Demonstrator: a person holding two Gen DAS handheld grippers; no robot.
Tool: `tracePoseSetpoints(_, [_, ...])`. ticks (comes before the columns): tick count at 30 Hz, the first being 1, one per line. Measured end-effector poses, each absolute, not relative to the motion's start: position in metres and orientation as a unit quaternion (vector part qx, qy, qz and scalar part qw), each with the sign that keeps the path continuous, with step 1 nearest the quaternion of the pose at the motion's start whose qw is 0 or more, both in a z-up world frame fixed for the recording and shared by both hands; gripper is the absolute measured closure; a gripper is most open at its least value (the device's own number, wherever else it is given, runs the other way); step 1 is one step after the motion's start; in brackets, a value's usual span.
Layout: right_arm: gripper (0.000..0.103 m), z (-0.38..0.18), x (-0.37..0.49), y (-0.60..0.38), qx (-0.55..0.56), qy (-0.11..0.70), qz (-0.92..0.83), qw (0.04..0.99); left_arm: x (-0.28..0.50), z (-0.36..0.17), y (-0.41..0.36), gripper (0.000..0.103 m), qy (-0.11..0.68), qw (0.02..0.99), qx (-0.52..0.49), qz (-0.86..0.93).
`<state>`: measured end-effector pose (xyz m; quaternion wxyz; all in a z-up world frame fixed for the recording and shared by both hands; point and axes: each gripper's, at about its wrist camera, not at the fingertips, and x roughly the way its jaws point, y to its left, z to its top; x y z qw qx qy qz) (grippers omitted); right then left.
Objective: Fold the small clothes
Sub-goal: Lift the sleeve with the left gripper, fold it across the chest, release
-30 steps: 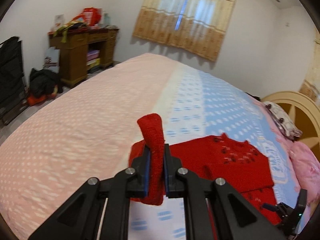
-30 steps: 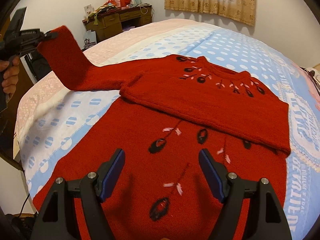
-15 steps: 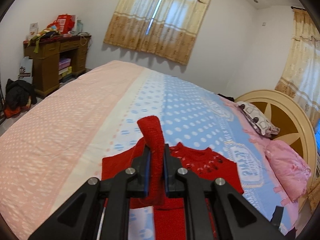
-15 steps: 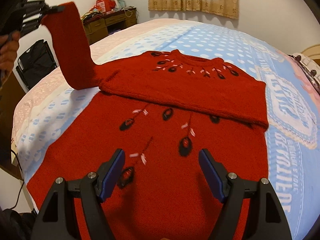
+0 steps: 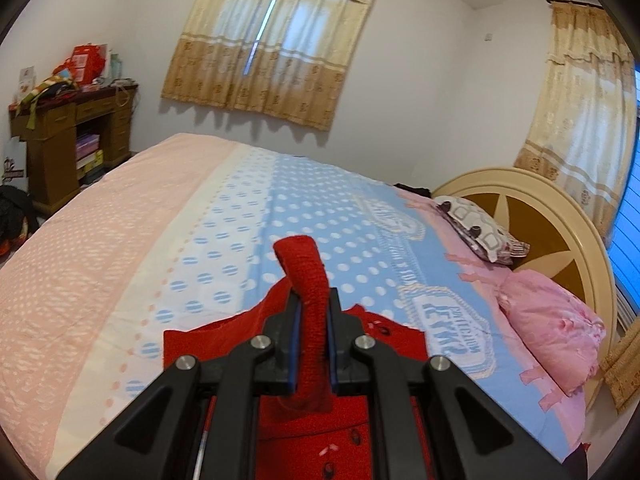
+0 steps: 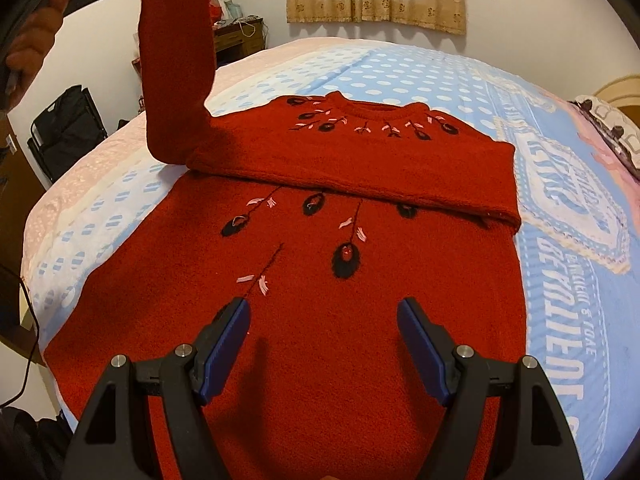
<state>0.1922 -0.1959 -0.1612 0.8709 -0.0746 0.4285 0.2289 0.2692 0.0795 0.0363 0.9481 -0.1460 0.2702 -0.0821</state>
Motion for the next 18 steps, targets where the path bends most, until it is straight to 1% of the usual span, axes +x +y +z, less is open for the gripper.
tracePoseSetpoints(10, [0.026,-0.168,0.195,-0.213,-0.03,0.439,0.228,0.869,0.29,0.04,0.035,0.092,0.28,0.941,-0.152,-0.113])
tracePoseSetpoints(18, [0.026,-0.172,0.193,-0.218,-0.016,0.441,0.229,0.868,0.312,0.022,-0.013,0.092,0.307,0.928,-0.16,-0.137])
